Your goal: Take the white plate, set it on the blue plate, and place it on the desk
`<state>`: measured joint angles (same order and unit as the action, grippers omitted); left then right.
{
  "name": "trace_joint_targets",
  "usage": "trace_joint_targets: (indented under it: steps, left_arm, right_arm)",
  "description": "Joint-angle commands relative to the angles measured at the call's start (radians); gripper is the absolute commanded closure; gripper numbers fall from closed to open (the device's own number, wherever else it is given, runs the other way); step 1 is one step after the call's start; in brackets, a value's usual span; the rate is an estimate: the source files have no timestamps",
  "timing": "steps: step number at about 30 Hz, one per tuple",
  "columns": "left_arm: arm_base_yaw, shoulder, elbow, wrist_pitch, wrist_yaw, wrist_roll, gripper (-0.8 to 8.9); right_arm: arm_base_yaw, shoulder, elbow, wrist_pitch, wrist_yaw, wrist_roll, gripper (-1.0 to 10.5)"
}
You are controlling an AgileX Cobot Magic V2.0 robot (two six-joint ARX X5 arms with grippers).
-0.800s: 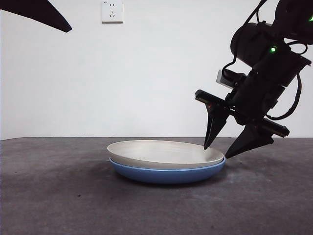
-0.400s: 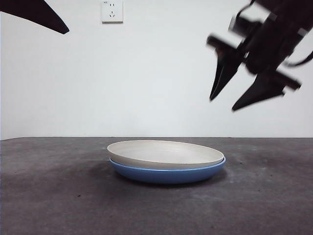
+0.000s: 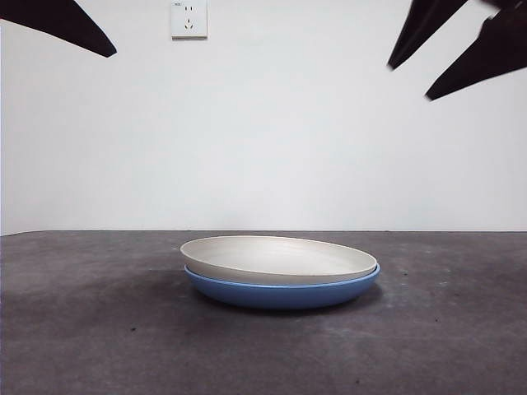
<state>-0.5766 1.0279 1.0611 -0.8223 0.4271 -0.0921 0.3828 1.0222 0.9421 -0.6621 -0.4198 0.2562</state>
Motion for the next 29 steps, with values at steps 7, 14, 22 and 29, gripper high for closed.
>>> trace_joint_targets:
  steps: [7,14,22,29]
  left_arm:
    - [-0.008,0.005,0.009,0.007,0.008,0.002,4.42]
    - [-0.008,0.005,0.009,0.007,0.008,0.002,4.42]
    - [-0.008,0.005,0.009,0.007,0.008,0.002,4.42]
    - [-0.008,0.005,0.009,0.007,0.008,0.002,7.63]
  right_arm:
    - [0.045,-0.121,0.02,-0.249,-0.01,-0.111,6.9]
    - [0.051,-0.155,0.02,-0.258,-0.009,-0.115,6.9]
    - [0.051,-0.155,0.02,-0.259,-0.008,-0.117,6.9]
    - [0.052,-0.155,0.02,-0.26,-0.009,-0.142,9.1]
